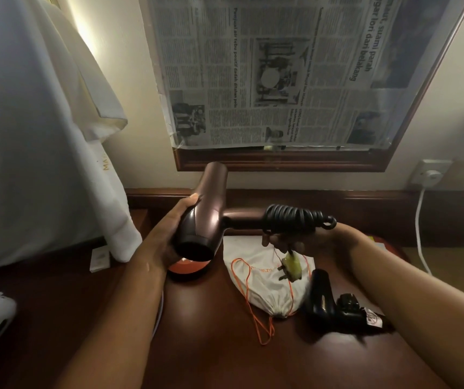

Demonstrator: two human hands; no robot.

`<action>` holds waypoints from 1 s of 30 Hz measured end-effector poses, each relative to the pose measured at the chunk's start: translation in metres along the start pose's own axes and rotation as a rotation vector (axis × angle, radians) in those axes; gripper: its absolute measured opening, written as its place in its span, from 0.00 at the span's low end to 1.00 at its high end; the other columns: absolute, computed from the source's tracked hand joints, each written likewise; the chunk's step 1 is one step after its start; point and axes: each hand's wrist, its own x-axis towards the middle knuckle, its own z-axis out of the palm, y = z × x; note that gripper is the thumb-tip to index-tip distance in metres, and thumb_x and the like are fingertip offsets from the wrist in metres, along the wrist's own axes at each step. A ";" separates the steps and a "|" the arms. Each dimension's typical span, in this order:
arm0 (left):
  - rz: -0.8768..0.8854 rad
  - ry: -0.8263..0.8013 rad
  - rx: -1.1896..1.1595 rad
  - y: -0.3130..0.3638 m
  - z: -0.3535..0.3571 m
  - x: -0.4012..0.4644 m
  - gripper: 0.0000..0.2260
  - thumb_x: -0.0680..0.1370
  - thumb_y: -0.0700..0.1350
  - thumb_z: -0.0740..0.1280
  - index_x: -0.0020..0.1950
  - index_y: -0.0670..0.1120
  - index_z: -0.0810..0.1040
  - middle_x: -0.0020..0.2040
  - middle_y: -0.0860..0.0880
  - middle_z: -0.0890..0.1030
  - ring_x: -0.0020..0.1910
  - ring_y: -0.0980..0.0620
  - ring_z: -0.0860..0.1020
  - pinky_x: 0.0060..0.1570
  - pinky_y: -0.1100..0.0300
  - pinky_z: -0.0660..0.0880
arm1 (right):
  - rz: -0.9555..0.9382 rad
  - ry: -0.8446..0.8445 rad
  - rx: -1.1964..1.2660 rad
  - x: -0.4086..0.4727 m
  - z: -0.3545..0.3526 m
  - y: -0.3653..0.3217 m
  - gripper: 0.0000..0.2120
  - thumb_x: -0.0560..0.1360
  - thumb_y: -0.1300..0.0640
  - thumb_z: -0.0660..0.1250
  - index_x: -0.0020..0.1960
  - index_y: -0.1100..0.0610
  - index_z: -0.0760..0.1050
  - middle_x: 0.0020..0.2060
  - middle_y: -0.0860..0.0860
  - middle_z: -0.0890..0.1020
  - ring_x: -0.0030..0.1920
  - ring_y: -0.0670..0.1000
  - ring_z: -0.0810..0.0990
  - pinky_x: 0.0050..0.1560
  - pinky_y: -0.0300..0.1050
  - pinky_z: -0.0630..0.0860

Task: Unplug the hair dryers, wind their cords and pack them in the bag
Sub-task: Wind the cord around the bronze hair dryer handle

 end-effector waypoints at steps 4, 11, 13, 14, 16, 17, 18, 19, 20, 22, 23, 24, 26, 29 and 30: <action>-0.004 -0.024 0.048 0.005 0.000 0.002 0.32 0.67 0.54 0.73 0.67 0.42 0.71 0.51 0.40 0.83 0.42 0.45 0.83 0.53 0.51 0.77 | 0.107 -0.176 -0.077 0.008 -0.023 -0.010 0.13 0.77 0.65 0.59 0.41 0.56 0.81 0.31 0.47 0.83 0.38 0.46 0.79 0.41 0.37 0.77; 0.005 -0.025 0.284 0.018 0.015 0.006 0.24 0.69 0.54 0.69 0.59 0.42 0.74 0.39 0.43 0.85 0.33 0.49 0.83 0.30 0.61 0.79 | 0.253 -0.294 -0.503 0.029 -0.034 -0.034 0.18 0.76 0.73 0.58 0.55 0.59 0.82 0.48 0.60 0.84 0.48 0.56 0.82 0.52 0.53 0.79; 0.034 -0.028 0.314 0.020 0.017 0.009 0.28 0.66 0.55 0.70 0.61 0.41 0.74 0.40 0.43 0.85 0.33 0.49 0.83 0.30 0.61 0.78 | 0.216 -0.254 -0.680 0.034 -0.033 -0.040 0.18 0.75 0.73 0.59 0.50 0.55 0.82 0.44 0.54 0.84 0.45 0.51 0.81 0.47 0.44 0.78; 0.045 -0.030 0.331 0.020 0.017 0.010 0.29 0.66 0.55 0.71 0.61 0.40 0.73 0.41 0.42 0.84 0.34 0.49 0.83 0.30 0.61 0.78 | 0.203 -0.243 -0.767 0.036 -0.033 -0.043 0.18 0.75 0.72 0.59 0.47 0.53 0.82 0.42 0.52 0.83 0.44 0.50 0.80 0.44 0.42 0.77; 0.083 -0.022 0.377 0.022 0.018 0.011 0.33 0.64 0.56 0.75 0.63 0.41 0.73 0.46 0.41 0.83 0.37 0.47 0.83 0.33 0.59 0.79 | 0.195 -0.243 -0.932 0.039 -0.029 -0.046 0.17 0.74 0.71 0.61 0.47 0.52 0.81 0.41 0.51 0.81 0.44 0.50 0.78 0.44 0.42 0.75; 0.107 -0.012 0.412 0.023 0.018 0.012 0.36 0.62 0.57 0.76 0.64 0.42 0.72 0.50 0.40 0.82 0.42 0.46 0.83 0.36 0.57 0.79 | 0.184 -0.236 -1.003 0.040 -0.026 -0.046 0.16 0.74 0.70 0.62 0.49 0.53 0.82 0.42 0.50 0.81 0.45 0.51 0.78 0.45 0.43 0.75; 0.131 -0.003 0.453 0.023 0.019 0.012 0.39 0.59 0.60 0.76 0.64 0.43 0.73 0.54 0.39 0.81 0.46 0.44 0.82 0.40 0.55 0.78 | 0.167 -0.223 -1.067 0.041 -0.023 -0.045 0.15 0.74 0.70 0.62 0.53 0.55 0.81 0.43 0.50 0.80 0.46 0.51 0.78 0.47 0.44 0.75; 0.154 0.004 0.491 0.022 0.020 0.012 0.40 0.57 0.61 0.76 0.64 0.45 0.73 0.57 0.38 0.79 0.50 0.42 0.81 0.43 0.53 0.78 | 0.141 -0.216 -1.128 0.041 -0.019 -0.045 0.16 0.74 0.70 0.62 0.56 0.56 0.80 0.43 0.50 0.79 0.47 0.52 0.78 0.47 0.45 0.74; 0.179 0.009 0.518 0.022 0.020 0.012 0.41 0.55 0.63 0.75 0.64 0.46 0.73 0.58 0.38 0.79 0.52 0.41 0.80 0.44 0.52 0.78 | 0.117 -0.208 -1.185 0.040 -0.016 -0.046 0.16 0.74 0.69 0.62 0.58 0.57 0.79 0.44 0.50 0.77 0.47 0.52 0.77 0.46 0.45 0.73; 0.225 0.015 0.553 0.020 0.021 0.011 0.42 0.55 0.64 0.75 0.66 0.47 0.72 0.58 0.39 0.78 0.53 0.41 0.80 0.44 0.52 0.77 | 0.056 -0.198 -1.312 0.042 -0.014 -0.044 0.14 0.75 0.67 0.62 0.59 0.59 0.78 0.47 0.49 0.73 0.47 0.50 0.73 0.42 0.41 0.68; 0.240 0.017 0.568 0.019 0.021 0.011 0.43 0.55 0.64 0.74 0.67 0.47 0.71 0.58 0.40 0.78 0.53 0.41 0.80 0.44 0.52 0.78 | 0.015 -0.202 -1.390 0.042 -0.013 -0.043 0.13 0.76 0.66 0.63 0.58 0.60 0.78 0.50 0.49 0.70 0.47 0.50 0.70 0.43 0.42 0.67; 0.253 0.017 0.582 0.018 0.021 0.011 0.44 0.55 0.64 0.74 0.67 0.48 0.71 0.58 0.41 0.78 0.53 0.42 0.80 0.44 0.53 0.78 | -0.028 -0.191 -1.469 0.042 -0.014 -0.040 0.11 0.76 0.65 0.62 0.56 0.62 0.78 0.53 0.51 0.70 0.48 0.50 0.70 0.45 0.43 0.67; 0.272 0.019 0.595 0.017 0.021 0.011 0.44 0.55 0.64 0.73 0.68 0.48 0.71 0.58 0.42 0.78 0.53 0.42 0.80 0.44 0.53 0.78 | -0.147 -0.119 -1.598 0.040 -0.016 -0.036 0.09 0.76 0.64 0.62 0.52 0.64 0.79 0.63 0.59 0.70 0.55 0.53 0.71 0.52 0.44 0.69; 0.282 0.026 0.568 0.015 0.019 0.009 0.44 0.56 0.64 0.73 0.68 0.49 0.70 0.58 0.42 0.78 0.54 0.42 0.80 0.45 0.53 0.77 | -0.193 -0.005 -1.723 0.038 -0.019 -0.039 0.11 0.77 0.65 0.60 0.55 0.66 0.78 0.75 0.65 0.54 0.68 0.58 0.65 0.65 0.47 0.68; 0.282 0.025 0.554 0.015 0.017 0.008 0.44 0.56 0.64 0.73 0.68 0.49 0.70 0.59 0.42 0.77 0.54 0.41 0.79 0.46 0.52 0.78 | -0.183 0.015 -1.784 0.038 -0.021 -0.041 0.12 0.77 0.65 0.59 0.57 0.66 0.77 0.76 0.64 0.52 0.72 0.59 0.60 0.69 0.48 0.64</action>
